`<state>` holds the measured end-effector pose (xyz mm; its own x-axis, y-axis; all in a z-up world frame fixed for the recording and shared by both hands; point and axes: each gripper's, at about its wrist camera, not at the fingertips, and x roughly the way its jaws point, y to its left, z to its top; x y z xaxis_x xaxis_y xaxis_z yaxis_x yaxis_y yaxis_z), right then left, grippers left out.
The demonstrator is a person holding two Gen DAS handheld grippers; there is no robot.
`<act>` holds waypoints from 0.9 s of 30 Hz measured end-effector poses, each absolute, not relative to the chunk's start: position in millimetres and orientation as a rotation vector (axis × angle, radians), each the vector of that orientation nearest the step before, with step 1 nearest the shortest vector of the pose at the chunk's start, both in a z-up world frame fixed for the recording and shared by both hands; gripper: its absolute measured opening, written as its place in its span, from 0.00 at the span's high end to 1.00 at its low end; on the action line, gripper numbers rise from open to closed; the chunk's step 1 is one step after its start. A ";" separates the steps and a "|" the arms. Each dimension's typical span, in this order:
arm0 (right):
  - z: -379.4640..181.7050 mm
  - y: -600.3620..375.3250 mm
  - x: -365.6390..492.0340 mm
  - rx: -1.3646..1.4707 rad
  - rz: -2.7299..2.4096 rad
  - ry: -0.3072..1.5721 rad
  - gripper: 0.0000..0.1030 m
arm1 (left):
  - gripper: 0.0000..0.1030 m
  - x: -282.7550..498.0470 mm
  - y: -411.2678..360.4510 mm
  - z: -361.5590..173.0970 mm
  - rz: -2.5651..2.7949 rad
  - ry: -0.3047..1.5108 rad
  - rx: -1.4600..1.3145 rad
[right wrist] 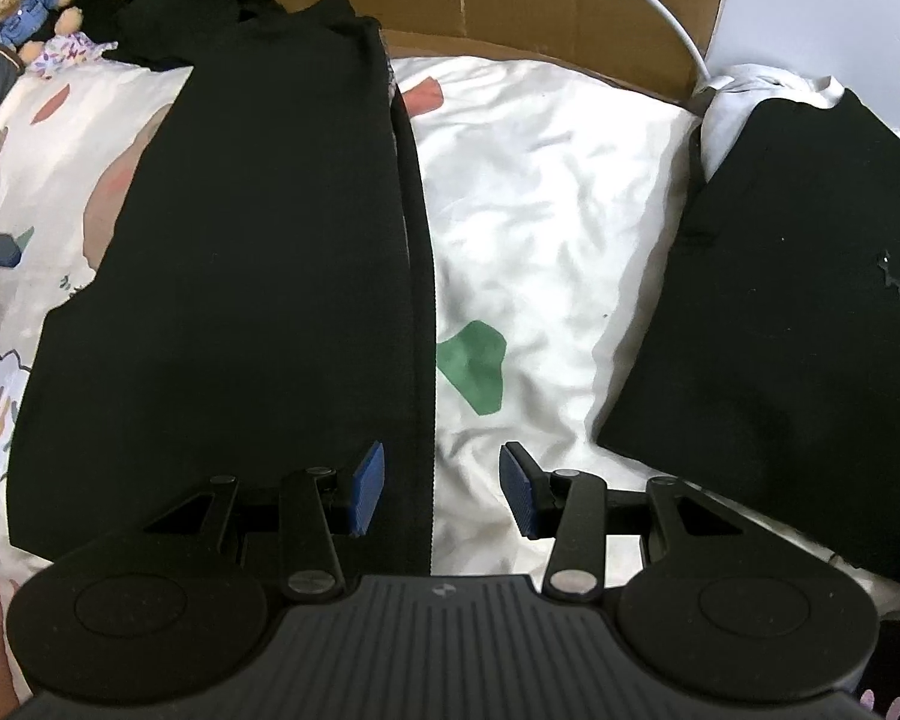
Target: Fold clothes
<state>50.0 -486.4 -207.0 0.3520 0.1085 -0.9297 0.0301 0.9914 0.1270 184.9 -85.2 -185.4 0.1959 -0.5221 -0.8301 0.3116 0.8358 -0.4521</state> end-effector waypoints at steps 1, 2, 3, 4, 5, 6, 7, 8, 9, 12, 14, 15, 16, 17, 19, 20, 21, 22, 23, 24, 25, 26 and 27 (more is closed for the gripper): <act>-207.2 -487.7 49.0 0.142 0.048 1.209 0.54 | 0.50 183.3 -84.9 -185.4 -0.588 1.248 -0.198; -207.9 -489.3 46.6 0.158 0.043 1.209 0.54 | 0.50 181.2 -84.9 -186.4 -0.588 1.255 -0.194; -208.1 -489.9 44.3 0.167 0.041 1.212 0.54 | 0.50 179.5 -85.6 -187.7 -0.588 1.263 -0.188; -207.5 -489.9 41.8 0.170 0.042 1.213 0.54 | 0.50 177.4 -86.9 -189.6 -0.594 1.273 -0.172; -206.7 -489.9 39.0 0.173 0.043 1.214 0.54 | 0.50 174.6 -88.2 -191.1 -0.602 1.277 -0.141; -204.9 -489.8 34.9 0.178 0.042 1.211 0.54 | 0.49 172.6 -89.1 -191.6 -0.605 1.275 -0.121; -203.7 -490.2 31.9 0.191 0.043 1.208 0.54 | 0.49 171.0 -88.9 -192.2 -0.604 1.272 -0.108; -202.7 -490.8 29.1 0.203 0.045 1.205 0.54 | 0.49 170.2 -86.7 -193.3 -0.593 1.270 -0.105; -202.7 -491.7 27.0 0.216 0.047 1.200 0.54 | 0.49 170.9 -83.2 -195.3 -0.579 1.271 -0.115; -211.3 -496.6 18.0 0.261 0.043 1.193 0.54 | 0.49 174.5 -73.9 -202.1 -0.545 1.272 -0.132; -222.7 -500.0 12.7 0.275 0.030 1.209 0.54 | 0.50 178.9 -67.7 -209.4 -0.521 1.267 -0.129; -226.7 -500.5 11.2 0.273 0.029 1.219 0.54 | 0.50 181.5 -64.2 -213.6 -0.508 1.265 -0.128; -230.7 -501.1 9.8 0.271 0.028 1.228 0.54 | 0.50 183.8 -62.3 -217.7 -0.511 1.262 -0.124; -234.5 -501.7 8.4 0.271 0.026 1.237 0.54 | 0.50 185.8 -61.4 -221.8 -0.524 1.260 -0.119; -237.8 -504.1 6.7 0.291 0.018 1.240 0.54 | 0.49 189.2 -60.3 -230.5 -0.553 1.255 -0.097; -238.4 -506.0 6.0 0.314 0.015 1.235 0.54 | 0.49 190.2 -60.4 -235.5 -0.555 1.260 -0.082; -238.9 -507.8 5.4 0.334 0.012 1.231 0.54 | 0.49 191.1 -60.1 -239.7 -0.553 1.268 -0.082; -239.1 -507.9 5.4 0.336 0.015 1.231 0.54 | 0.49 191.8 -60.0 -243.2 -0.555 1.276 -0.088; -239.3 -508.0 5.4 0.337 0.017 1.231 0.54 | 0.49 192.5 -59.9 -246.8 -0.557 1.284 -0.094; -239.6 -508.1 5.5 0.339 0.019 1.231 0.54 | 0.49 192.5 -60.8 -249.0 -0.566 1.287 -0.094; -240.6 -508.2 5.8 0.341 0.019 1.233 0.54 | 0.49 192.0 -62.5 -250.5 -0.580 1.286 -0.091; -241.6 -508.1 6.1 0.343 0.018 1.234 0.54 | 0.49 191.5 -64.9 -252.5 -0.595 1.286 -0.082; -242.6 -508.0 6.3 0.344 0.017 1.236 0.54 | 0.50 191.3 -67.0 -254.4 -0.605 1.286 -0.072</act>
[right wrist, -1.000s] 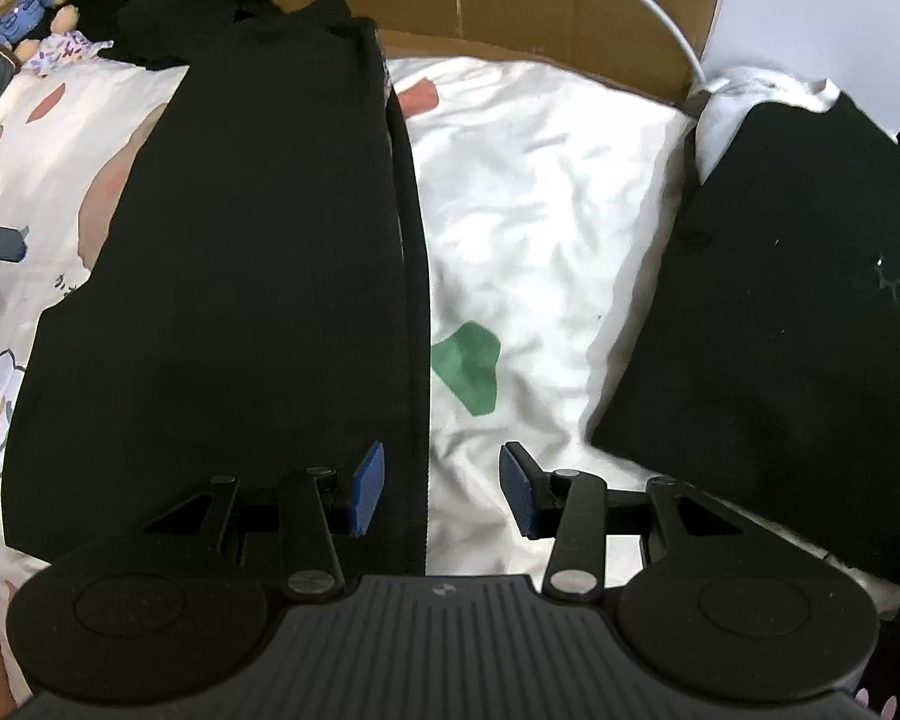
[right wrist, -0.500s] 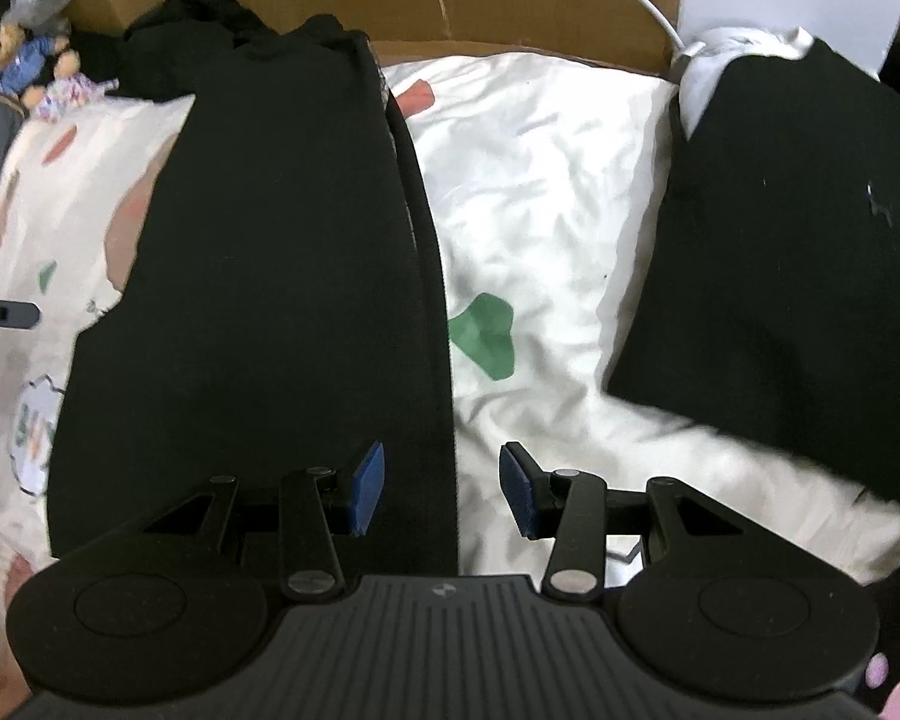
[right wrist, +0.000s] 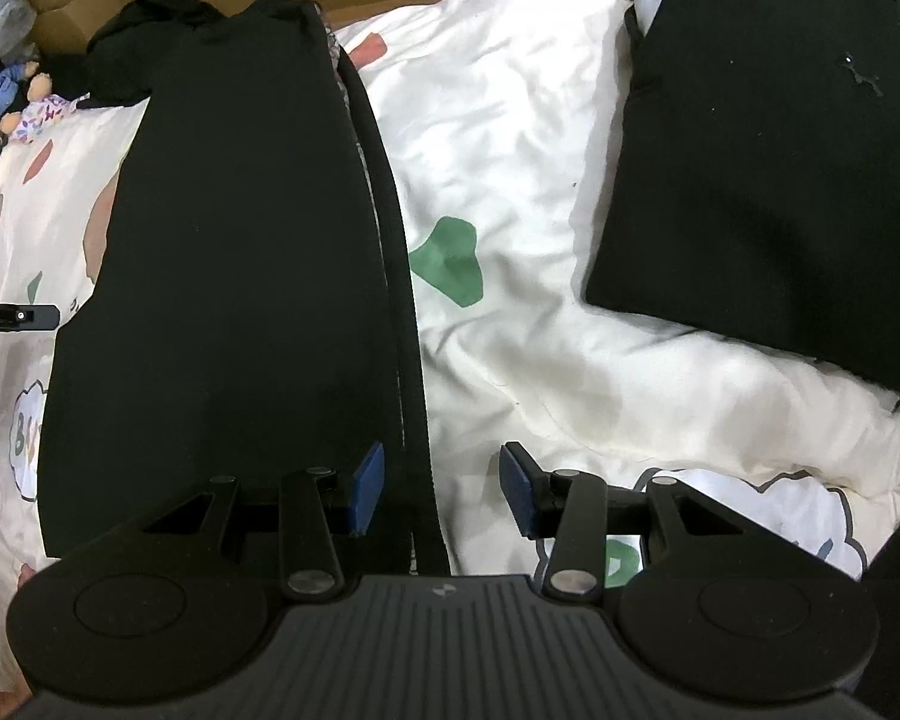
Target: Fold clothes
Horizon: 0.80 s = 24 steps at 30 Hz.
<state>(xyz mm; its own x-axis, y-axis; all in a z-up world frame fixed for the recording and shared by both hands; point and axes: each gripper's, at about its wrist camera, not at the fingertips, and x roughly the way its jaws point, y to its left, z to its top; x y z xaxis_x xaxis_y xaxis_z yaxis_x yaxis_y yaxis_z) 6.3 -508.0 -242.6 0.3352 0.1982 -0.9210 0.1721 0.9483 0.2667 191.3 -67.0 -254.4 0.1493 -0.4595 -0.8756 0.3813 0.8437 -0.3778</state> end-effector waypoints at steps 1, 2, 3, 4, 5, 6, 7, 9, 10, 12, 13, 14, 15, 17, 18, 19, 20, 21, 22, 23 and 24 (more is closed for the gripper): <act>-243.5 -507.8 6.4 0.345 0.017 1.238 0.54 | 0.54 191.0 -69.7 -256.8 -0.612 1.289 -0.055; -244.1 -507.4 6.6 0.343 0.017 1.240 0.54 | 0.57 190.7 -73.1 -259.9 -0.620 1.294 -0.030; -244.8 -506.9 6.8 0.341 0.018 1.242 0.54 | 0.58 190.3 -76.6 -262.9 -0.628 1.297 -0.006; -245.6 -505.9 6.9 0.339 0.019 1.244 0.54 | 0.58 190.2 -79.2 -265.8 -0.633 1.300 0.008; -246.4 -504.8 7.1 0.338 0.020 1.247 0.54 | 0.58 190.3 -81.2 -268.6 -0.635 1.303 0.014; -247.2 -503.7 7.2 0.337 0.021 1.250 0.54 | 0.58 190.4 -82.4 -270.1 -0.637 1.303 0.018; -248.1 -501.9 7.4 0.337 0.022 1.251 0.54 | 0.58 190.7 -83.6 -270.8 -0.640 1.302 0.025; -249.6 -500.0 7.6 0.338 0.024 1.253 0.54 | 0.57 191.4 -86.3 -271.6 -0.647 1.297 0.042; -251.2 -498.6 7.7 0.339 0.027 1.258 0.54 | 0.57 191.7 -87.6 -271.7 -0.649 1.295 0.044; -256.0 -495.4 8.0 0.334 0.029 1.273 0.54 | 0.57 191.8 -91.3 -271.8 -0.660 1.299 0.044; -257.6 -494.4 8.2 0.330 0.029 1.281 0.54 | 0.57 192.0 -92.7 -272.6 -0.673 1.310 0.040; -259.4 -493.2 8.4 0.325 0.029 1.290 0.54 | 0.58 192.4 -93.8 -273.9 -0.690 1.325 0.036; -261.5 -491.3 8.5 0.316 0.027 1.304 0.54 | 0.66 192.4 -94.8 -275.6 -0.708 1.336 0.038; -263.6 -487.8 8.4 0.306 0.038 1.321 0.54 | 0.83 193.3 -93.4 -279.1 -0.720 1.353 0.030; -264.2 -487.6 8.4 0.309 0.042 1.324 0.55 | 0.85 193.8 -92.2 -279.8 -0.718 1.358 0.021; -264.8 -487.4 8.4 0.312 0.044 1.326 0.55 | 0.87 194.0 -89.3 -279.8 -0.708 1.362 -0.003; -265.1 -488.0 8.1 0.312 0.036 1.325 0.57 | 0.87 193.8 -85.6 -279.4 -0.695 1.366 -0.030; -265.5 -488.7 7.8 0.312 0.027 1.325 0.59 | 0.88 193.1 -82.5 -278.9 -0.685 1.366 -0.044; -266.1 -489.7 7.4 0.310 0.019 1.326 0.59 | 0.88 192.3 -79.7 -278.4 -0.676 1.364 -0.053; -266.4 -490.3 7.3 0.312 0.022 1.327 0.61 | 0.88 190.9 -76.3 -277.4 -0.667 1.361 -0.060; -266.5 -490.5 7.2 0.313 0.024 1.328 0.61 | 0.89 190.0 -73.5 -276.4 -0.661 1.358 -0.065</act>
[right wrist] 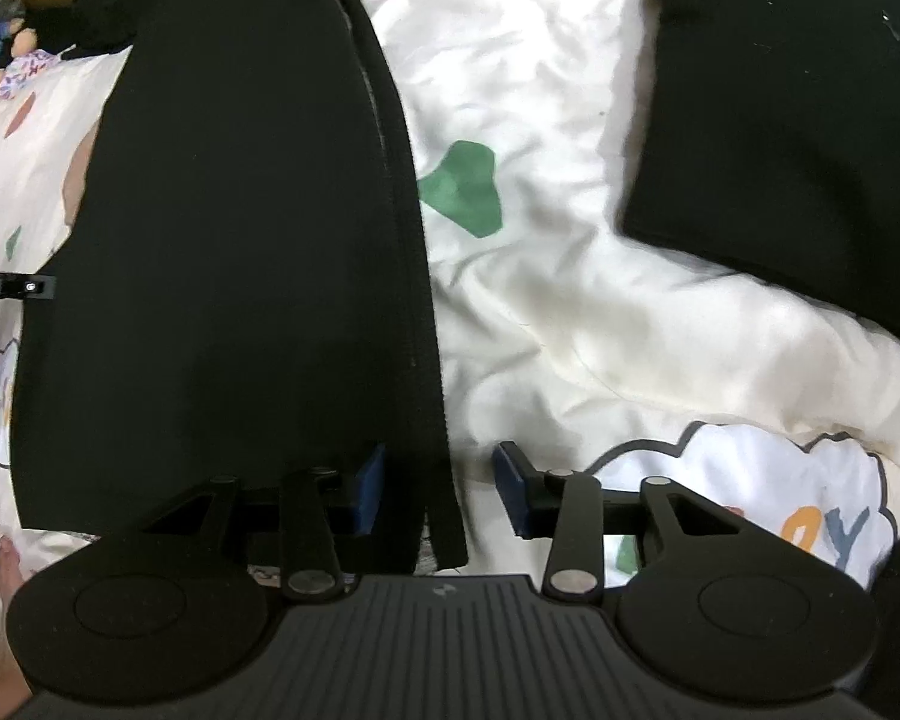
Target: Fold clothes
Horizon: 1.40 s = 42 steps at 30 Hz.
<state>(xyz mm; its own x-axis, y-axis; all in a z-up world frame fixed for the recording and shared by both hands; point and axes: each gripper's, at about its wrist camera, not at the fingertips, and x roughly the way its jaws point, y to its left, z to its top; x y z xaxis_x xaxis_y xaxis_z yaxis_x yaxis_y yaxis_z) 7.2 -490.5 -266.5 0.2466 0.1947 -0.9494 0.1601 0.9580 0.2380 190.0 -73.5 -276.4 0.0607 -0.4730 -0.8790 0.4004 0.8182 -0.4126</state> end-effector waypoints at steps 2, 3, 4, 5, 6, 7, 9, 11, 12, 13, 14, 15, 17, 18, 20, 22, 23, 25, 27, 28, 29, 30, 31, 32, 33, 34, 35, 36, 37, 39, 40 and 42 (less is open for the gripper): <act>-266.3 -490.6 7.2 0.307 0.029 1.330 0.61 | 0.89 187.9 -65.1 -272.8 -0.650 1.352 -0.081; -266.0 -490.4 7.2 0.304 0.030 1.331 0.61 | 0.89 187.4 -61.9 -271.5 -0.646 1.349 -0.087; -265.7 -490.2 7.1 0.301 0.030 1.332 0.61 | 0.90 186.8 -57.3 -269.7 -0.637 1.345 -0.092; -265.1 -490.0 6.9 0.298 0.030 1.332 0.61 | 0.90 186.3 -53.5 -268.5 -0.629 1.344 -0.099; -264.6 -490.0 6.6 0.299 0.028 1.332 0.61 | 0.90 185.9 -51.3 -268.1 -0.624 1.345 -0.107; -264.1 -489.9 6.2 0.299 0.027 1.332 0.61 | 0.90 184.9 -48.0 -267.5 -0.621 1.345 -0.121; -262.6 -489.3 5.3 0.296 0.023 1.332 0.61 | 0.89 183.1 -46.3 -266.5 -0.621 1.341 -0.129; -260.8 -488.0 4.1 0.287 0.025 1.333 0.60 | 0.89 181.3 -46.3 -265.4 -0.623 1.335 -0.130; -260.3 -487.5 3.6 0.284 0.028 1.335 0.60 | 0.89 180.6 -46.7 -265.3 -0.624 1.335 -0.131; -260.1 -487.2 3.0 0.284 0.034 1.339 0.60 | 0.89 179.9 -46.5 -265.1 -0.625 1.336 -0.137; -260.0 -487.4 2.5 0.284 0.034 1.340 0.60 | 0.89 179.3 -45.8 -264.9 -0.625 1.337 -0.145; -259.9 -487.6 2.0 0.286 0.035 1.341 0.60 | 0.88 178.7 -45.2 -264.6 -0.626 1.339 -0.153; -259.3 -488.7 1.4 0.297 0.030 1.340 0.60 | 0.84 182.0 -42.3 -263.0 -0.612 1.350 -0.178; -259.1 -488.9 1.4 0.299 0.030 1.339 0.60 | 0.81 184.7 -40.9 -262.0 -0.605 1.356 -0.180; -258.1 -489.0 2.1 0.304 0.030 1.336 0.59 | 0.80 183.2 -35.6 -263.7 -0.588 1.373 -0.176; -257.1 -489.2 2.5 0.307 0.031 1.333 0.58 | 0.80 181.9 -33.5 -265.4 -0.587 1.378 -0.170; -256.5 -489.3 2.7 0.310 0.031 1.331 0.57 | 0.79 180.9 -31.9 -265.8 -0.588 1.381 -0.168; -254.8 -490.0 2.4 0.311 0.029 1.325 0.55 | 0.78 180.5 -30.6 -265.2 -0.590 1.387 -0.174; -253.1 -491.3 1.9 0.314 0.026 1.318 0.55 | 0.76 180.1 -29.8 -262.7 -0.595 1.389 -0.187; -252.4 -492.0 1.7 0.316 0.023 1.316 0.55 | 0.74 179.8 -29.8 -261.3 -0.598 1.388 -0.191; -251.2 -493.3 1.3 0.319 0.020 1.312 0.55 | 0.72 179.4 -30.1 -259.8 -0.601 1.388 -0.195; -250.0 -494.6 0.8 0.323 0.017 1.308 0.55 | 0.68 178.8 -30.6 -258.3 -0.605 1.389 -0.198; -248.7 -495.9 0.3 0.327 0.013 1.304 0.55 | 0.64 178.2 -31.0 -256.8 -0.609 1.390 -0.201; -246.9 -497.5 -0.5 0.332 0.009 1.298 0.55 | 0.62 177.3 -31.7 -255.3 -0.615 1.392 -0.203; -245.2 -499.0 -1.3 0.337 0.007 1.293 0.55 | 0.59 176.1 -32.5 -253.9 -0.623 1.395 -0.205; -244.3 -499.4 -2.0 0.338 0.006 1.291 0.55 | 0.56 174.7 -32.9 -253.1 -0.630 1.396 -0.209; -242.3 -500.9 -3.3 0.340 0.005 1.284 0.55 | 0.55 173.1 -32.8 -252.9 -0.637 1.398 -0.216; -241.8 -501.2 -4.1 0.343 0.004 1.282 0.55 | 0.53 171.9 -32.1 -252.5 -0.641 1.400 -0.223; -241.4 -501.6 -4.9 0.345 0.002 1.280 0.55 | 0.53 170.4 -31.2 -252.8 -0.644 1.406 -0.230; -242.8 -503.4 -6.6 0.350 -0.002 1.279 0.55 | 0.53 167.8 -30.6 -256.8 -0.645 1.428 -0.233; -243.5 -504.2 -7.3 0.352 -0.005 1.278 0.55 | 0.53 168.2 -30.7 -259.0 -0.647 1.437 -0.231; -242.3 -505.9 -6.4 0.353 -0.008 1.281 0.55 | 0.53 161.1 -34.4 -262.7 -0.655 1.445 -0.228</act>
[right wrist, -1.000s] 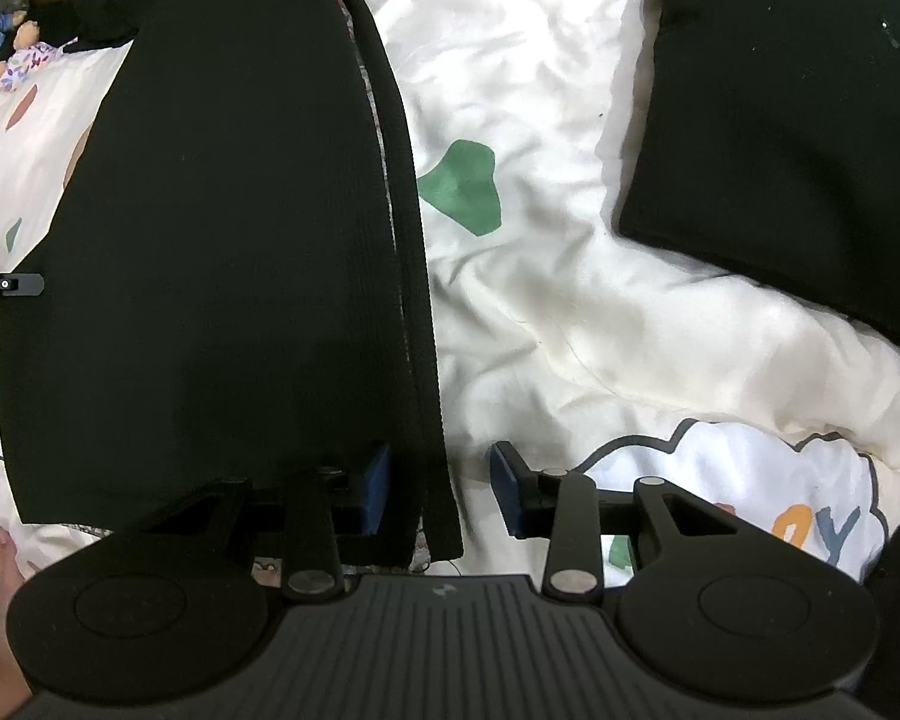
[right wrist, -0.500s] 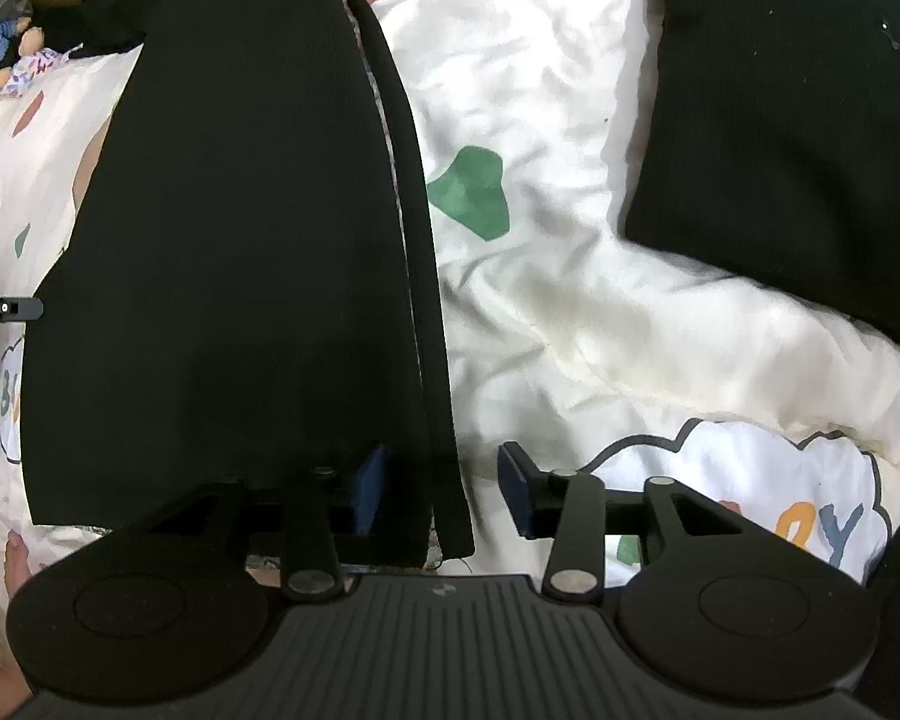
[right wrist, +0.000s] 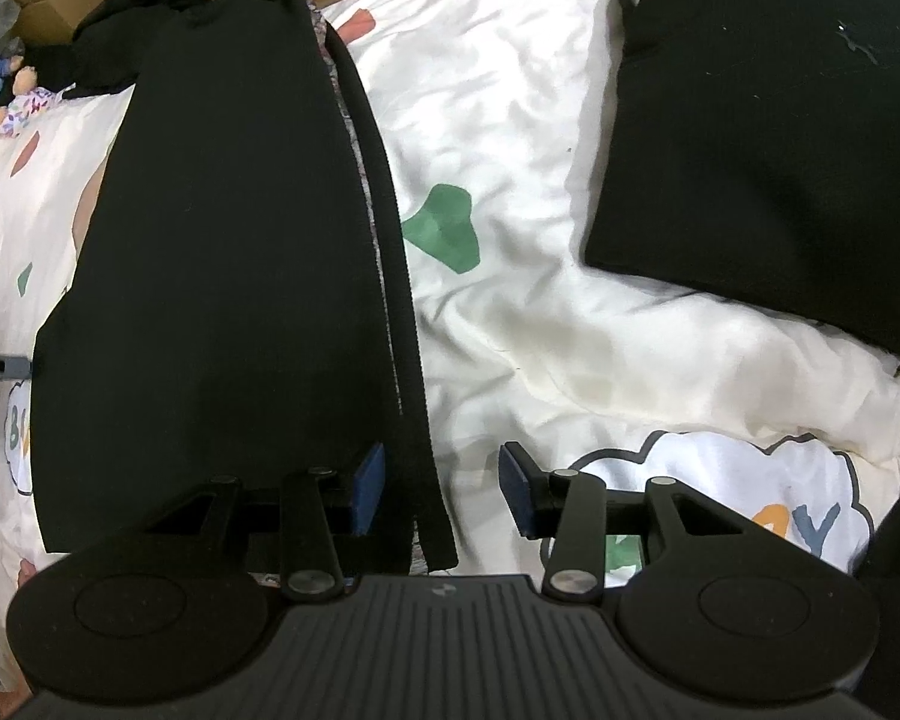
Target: Fold clothes
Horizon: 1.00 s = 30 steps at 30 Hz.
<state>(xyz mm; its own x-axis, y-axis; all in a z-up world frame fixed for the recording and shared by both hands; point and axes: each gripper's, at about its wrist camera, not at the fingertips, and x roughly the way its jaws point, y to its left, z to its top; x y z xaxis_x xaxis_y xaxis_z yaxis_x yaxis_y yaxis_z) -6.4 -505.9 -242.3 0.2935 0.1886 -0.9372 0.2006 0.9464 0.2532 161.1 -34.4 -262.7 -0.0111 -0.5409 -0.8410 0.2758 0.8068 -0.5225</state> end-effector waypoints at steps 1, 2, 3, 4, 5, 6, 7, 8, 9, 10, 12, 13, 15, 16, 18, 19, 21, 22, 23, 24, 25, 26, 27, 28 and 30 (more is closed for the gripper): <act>-241.7 -504.6 -2.9 0.352 -0.009 1.283 0.55 | 0.53 159.8 -33.5 -261.6 -0.660 1.450 -0.230; -241.7 -502.9 0.0 0.349 -0.008 1.285 0.54 | 0.53 158.4 -33.5 -262.1 -0.665 1.455 -0.233; -244.0 -501.4 1.7 0.348 -0.008 1.285 0.54 | 0.53 157.0 -33.5 -262.7 -0.671 1.461 -0.236; -246.0 -500.0 3.3 0.347 -0.007 1.285 0.54 | 0.53 155.4 -33.0 -263.2 -0.679 1.470 -0.235; -245.1 -498.7 4.0 0.346 -0.003 1.283 0.54 | 0.53 153.6 -32.1 -263.8 -0.688 1.481 -0.232; -243.9 -497.9 3.0 0.346 -0.001 1.282 0.54 | 0.53 151.9 -31.2 -264.3 -0.698 1.491 -0.229; -243.1 -496.5 3.6 0.345 0.007 1.279 0.54 | 0.53 150.1 -30.3 -264.9 -0.707 1.502 -0.226; -243.8 -496.0 3.9 0.344 0.009 1.280 0.54 | 0.53 148.7 -29.2 -266.1 -0.715 1.514 -0.220; -244.5 -495.6 4.3 0.343 0.012 1.281 0.54 | 0.54 147.7 -27.8 -267.2 -0.717 1.523 -0.215; -245.2 -495.2 4.6 0.343 0.014 1.282 0.54 | 0.54 147.2 -25.9 -268.4 -0.717 1.530 -0.217; -247.2 -495.6 4.2 0.344 0.013 1.287 0.54 | 0.54 146.7 -21.6 -271.7 -0.717 1.547 -0.226; -249.3 -496.5 3.9 0.347 0.009 1.293 0.54 | 0.54 146.2 -19.8 -273.6 -0.719 1.555 -0.236; -250.0 -496.9 3.4 0.347 0.006 1.297 0.54 | 0.54 144.9 -16.6 -277.9 -0.725 1.572 -0.263; -250.3 -497.1 3.1 0.346 0.005 1.298 0.54 | 0.54 143.3 -15.1 -280.8 -0.730 1.584 -0.274; -250.5 -497.5 2.7 0.347 0.004 1.300 0.54 | 0.54 138.0 -13.4 -287.4 -0.739 1.618 -0.279; -250.5 -497.6 2.5 0.349 0.003 1.301 0.54 | 0.54 135.5 -13.7 -289.9 -0.744 1.631 -0.280; -250.0 -497.4 2.2 0.350 0.005 1.301 0.54 | 0.54 132.2 -13.1 -292.8 -0.750 1.647 -0.293; -249.5 -497.0 2.0 0.349 0.007 1.301 0.54 | 0.54 130.1 -13.1 -294.5 -0.754 1.656 -0.304; -249.1 -496.5 1.8 0.350 0.010 1.301 0.54 | 0.54 127.9 -14.4 -296.0 -0.760 1.663 -0.311; -248.8 -496.1 1.7 0.352 0.011 1.302 0.54 | 0.54 126.0 -16.1 -297.1 -0.766 1.667 -0.314; -248.6 -495.8 1.7 0.352 0.013 1.303 0.54 | 0.54 124.5 -18.5 -297.8 -0.773 1.670 -0.316; -248.3 -494.8 1.9 0.352 0.016 1.303 0.54 | 0.54 123.7 -20.7 -298.2 -0.777 1.671 -0.319; -248.5 -494.6 2.1 0.351 0.017 1.303 0.54 | 0.54 123.0 -22.4 -298.6 -0.780 1.672 -0.323; -248.4 -493.9 2.1 0.352 0.021 1.303 0.54 | 0.54 122.0 -24.8 -298.8 -0.788 1.673 -0.327; -248.7 -492.8 2.0 0.355 0.028 1.304 0.54 | 0.54 119.3 -30.1 -299.7 -0.817 1.676 -0.322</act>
<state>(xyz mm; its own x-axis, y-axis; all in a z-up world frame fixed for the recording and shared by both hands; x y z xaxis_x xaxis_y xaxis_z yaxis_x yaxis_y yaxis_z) 2.0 -492.8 -248.7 0.2717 0.2182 -0.9373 0.1785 0.9456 0.2719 119.3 -30.1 -299.7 -0.2772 -0.6083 -0.7438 0.2110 0.7166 -0.6647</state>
